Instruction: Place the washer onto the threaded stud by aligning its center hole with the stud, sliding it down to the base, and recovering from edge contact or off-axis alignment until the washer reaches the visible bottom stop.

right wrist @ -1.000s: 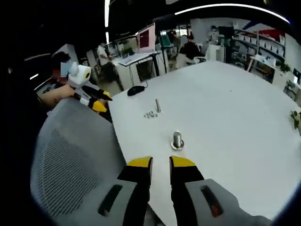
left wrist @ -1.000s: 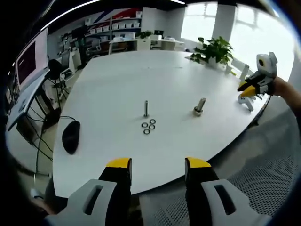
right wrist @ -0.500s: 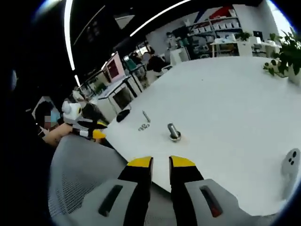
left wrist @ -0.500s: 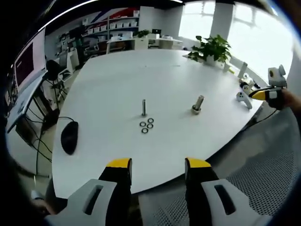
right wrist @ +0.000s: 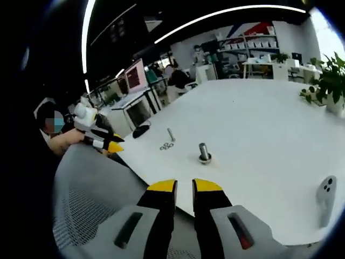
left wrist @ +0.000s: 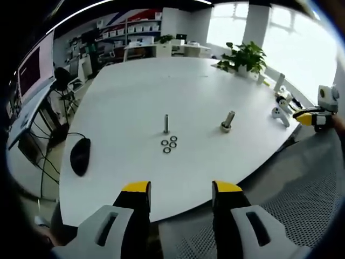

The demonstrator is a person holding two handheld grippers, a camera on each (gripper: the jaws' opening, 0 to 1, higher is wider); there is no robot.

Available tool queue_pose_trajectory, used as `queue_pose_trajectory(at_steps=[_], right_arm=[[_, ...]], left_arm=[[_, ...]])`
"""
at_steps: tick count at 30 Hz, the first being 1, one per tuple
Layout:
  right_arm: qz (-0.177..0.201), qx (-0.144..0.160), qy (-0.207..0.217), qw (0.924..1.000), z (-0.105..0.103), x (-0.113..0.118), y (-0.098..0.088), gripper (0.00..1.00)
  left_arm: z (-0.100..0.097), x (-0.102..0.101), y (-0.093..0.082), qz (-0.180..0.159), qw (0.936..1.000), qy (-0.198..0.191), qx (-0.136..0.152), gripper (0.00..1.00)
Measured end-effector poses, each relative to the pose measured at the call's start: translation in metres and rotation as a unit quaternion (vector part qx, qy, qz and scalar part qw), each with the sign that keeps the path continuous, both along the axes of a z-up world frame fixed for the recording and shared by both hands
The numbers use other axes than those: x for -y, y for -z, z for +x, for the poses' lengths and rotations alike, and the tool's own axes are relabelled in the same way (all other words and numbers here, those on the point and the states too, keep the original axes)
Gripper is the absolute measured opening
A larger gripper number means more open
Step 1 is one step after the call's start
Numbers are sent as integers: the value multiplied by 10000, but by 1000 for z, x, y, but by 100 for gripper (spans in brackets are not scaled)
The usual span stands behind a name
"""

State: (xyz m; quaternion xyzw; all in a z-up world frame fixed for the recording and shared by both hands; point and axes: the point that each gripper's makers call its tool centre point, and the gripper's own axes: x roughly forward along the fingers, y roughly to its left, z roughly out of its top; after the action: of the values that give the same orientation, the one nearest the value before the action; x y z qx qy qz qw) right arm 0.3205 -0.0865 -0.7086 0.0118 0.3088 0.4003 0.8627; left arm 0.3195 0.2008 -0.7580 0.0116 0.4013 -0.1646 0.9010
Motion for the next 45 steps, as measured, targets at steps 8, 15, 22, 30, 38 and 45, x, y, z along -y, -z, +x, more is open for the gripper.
queue_pose_trajectory(at_steps=[8, 15, 22, 30, 38, 45], right_arm=[[-410, 317, -557, 9971, -3, -7, 7, 9], [-323, 78, -389, 9987, -3, -2, 12, 10], [-242, 5, -366, 9990, -2, -1, 13, 10], [-187, -55, -216, 9996, 0, 9, 15, 10], [-161, 39, -170, 9997, 1, 10, 12, 10], [-60, -54, 32, 10000, 4, 19, 14, 10]], left_arm=[[1, -2, -1, 27, 10000, -86, 27, 43], [2, 1, -3, 13, 9999, -70, 73, 43], [7, 1, -14, -20, 9993, -105, 372, 43], [10, 13, -33, 197, 9972, 436, 568, 27], [42, 14, -44, 276, 9953, 702, 611, 27], [66, 12, -34, 682, 9905, 1152, 323, 26]])
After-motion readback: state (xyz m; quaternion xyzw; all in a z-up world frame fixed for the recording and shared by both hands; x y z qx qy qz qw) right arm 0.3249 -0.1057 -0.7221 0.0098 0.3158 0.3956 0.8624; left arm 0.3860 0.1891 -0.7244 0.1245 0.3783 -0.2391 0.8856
